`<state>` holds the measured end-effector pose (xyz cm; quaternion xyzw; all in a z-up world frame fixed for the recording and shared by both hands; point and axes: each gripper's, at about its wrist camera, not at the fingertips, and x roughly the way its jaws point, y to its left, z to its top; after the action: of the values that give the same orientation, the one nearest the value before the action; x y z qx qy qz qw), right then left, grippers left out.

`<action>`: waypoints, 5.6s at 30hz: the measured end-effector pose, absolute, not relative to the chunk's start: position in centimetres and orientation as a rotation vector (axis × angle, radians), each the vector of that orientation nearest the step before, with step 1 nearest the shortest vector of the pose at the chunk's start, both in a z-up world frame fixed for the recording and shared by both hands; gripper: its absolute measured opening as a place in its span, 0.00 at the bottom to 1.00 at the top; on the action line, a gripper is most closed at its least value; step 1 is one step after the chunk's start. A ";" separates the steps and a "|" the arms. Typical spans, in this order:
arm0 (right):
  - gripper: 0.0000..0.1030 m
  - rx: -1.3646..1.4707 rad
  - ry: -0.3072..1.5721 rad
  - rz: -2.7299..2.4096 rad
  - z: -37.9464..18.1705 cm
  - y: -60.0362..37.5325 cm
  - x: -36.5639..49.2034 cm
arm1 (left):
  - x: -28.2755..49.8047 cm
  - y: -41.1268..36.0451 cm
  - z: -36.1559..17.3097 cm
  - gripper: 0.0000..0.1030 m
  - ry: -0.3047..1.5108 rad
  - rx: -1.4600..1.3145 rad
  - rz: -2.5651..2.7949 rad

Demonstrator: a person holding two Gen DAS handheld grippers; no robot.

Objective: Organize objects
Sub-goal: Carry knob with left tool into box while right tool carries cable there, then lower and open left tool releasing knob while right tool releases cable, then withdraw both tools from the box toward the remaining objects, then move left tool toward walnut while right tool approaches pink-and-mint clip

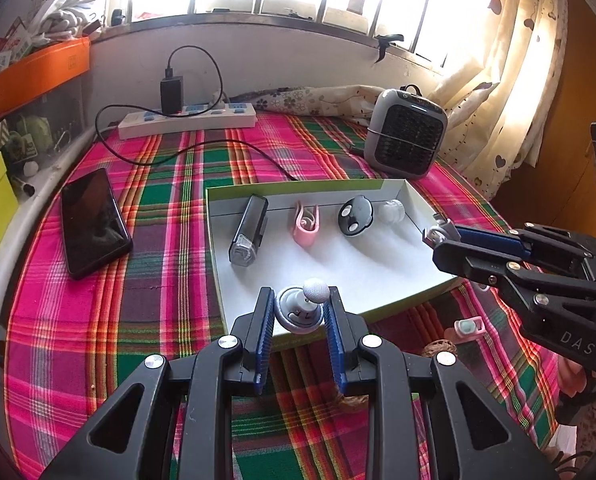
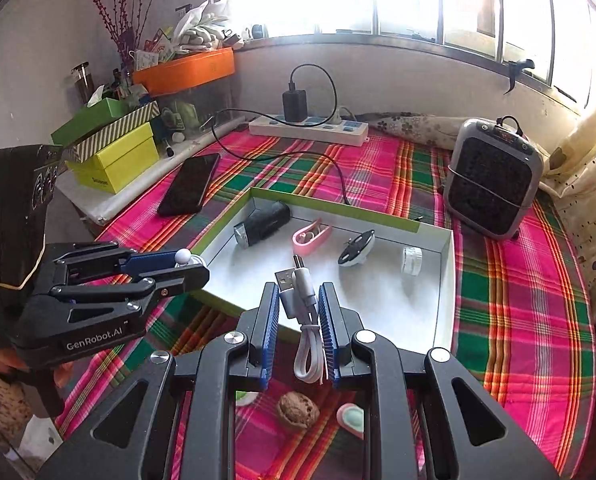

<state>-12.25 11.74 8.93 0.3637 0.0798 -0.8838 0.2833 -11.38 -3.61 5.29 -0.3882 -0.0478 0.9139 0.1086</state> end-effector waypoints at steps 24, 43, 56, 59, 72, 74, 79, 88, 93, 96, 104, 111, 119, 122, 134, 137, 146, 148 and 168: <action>0.21 1.117 0.163 -2.116 4.6 6.9 -21.0 | -15.4 -3.7 2.4 0.22 -0.169 -1.229 2.656; 0.21 1.192 0.220 -2.046 2.4 4.5 -22.9 | -17.0 -3.2 1.5 0.22 -0.086 -1.259 2.637; 0.21 1.216 0.235 -2.047 2.0 4.0 -23.3 | -17.2 -3.3 1.5 0.22 -0.077 -1.261 2.645; 0.21 1.217 0.239 -2.045 2.0 4.0 -23.4 | -17.2 -3.4 1.5 0.22 -0.064 -1.267 2.645; 0.22 1.223 0.234 -2.053 1.9 3.8 -23.3 | -17.2 -3.5 1.4 0.23 -0.071 -1.266 2.645; 0.22 1.223 0.232 -2.053 1.9 3.8 -23.2 | -17.1 -3.5 1.4 0.23 -0.071 -1.265 2.645; 0.22 1.223 0.227 -2.054 2.0 3.9 -23.2 | -17.1 -3.5 1.4 0.23 -0.071 -1.265 2.644; 0.29 1.225 0.186 -2.061 2.2 4.6 -23.1 | -16.7 -3.9 1.5 0.26 -0.080 -1.260 2.641; 0.29 1.215 0.161 -2.065 2.7 5.0 -22.5 | -16.2 -4.2 2.0 0.32 -0.089 -1.259 2.661; 0.35 1.207 0.140 -2.070 3.1 5.4 -22.2 | -15.8 -4.4 2.3 0.33 -0.096 -1.257 2.666; 0.36 1.173 0.119 -2.098 4.5 6.3 -20.8 | -14.6 -4.5 3.3 0.33 -0.102 -1.233 2.687; 0.36 1.129 0.111 -2.156 5.8 7.4 -19.0 | -13.3 -4.4 4.1 0.33 -0.090 -1.210 2.709; 0.37 1.064 0.124 -2.266 7.3 9.6 -16.1 | -11.4 -4.3 4.9 0.33 -0.084 -1.176 2.726; 0.38 1.053 0.113 -2.298 7.5 10.6 -15.0 | -10.8 -4.4 5.1 0.33 -0.091 -1.166 2.735; 0.43 1.015 0.131 -2.413 7.6 13.6 -11.0 | -8.5 -4.6 4.9 0.33 -0.129 -1.129 2.703; 0.43 1.031 0.109 -2.451 7.2 14.8 -10.2 | -8.2 -4.7 4.6 0.33 -0.161 -1.134 2.689; 0.43 1.096 0.045 -2.525 5.7 18.4 -8.5 | -7.4 -4.5 3.2 0.37 -0.175 -1.134 2.601; 0.43 1.108 0.025 -2.527 5.3 18.9 -8.3 | -7.3 -4.2 2.8 0.38 -0.161 -1.147 2.581; 0.52 1.226 0.047 -2.418 1.9 19.4 -9.5 | -7.7 -2.0 1.0 0.39 -0.094 -1.202 2.491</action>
<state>-9.47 19.44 1.86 0.4418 0.0171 -0.8712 0.2132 -7.71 -2.04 1.02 -0.4269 -0.0333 0.8843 0.1860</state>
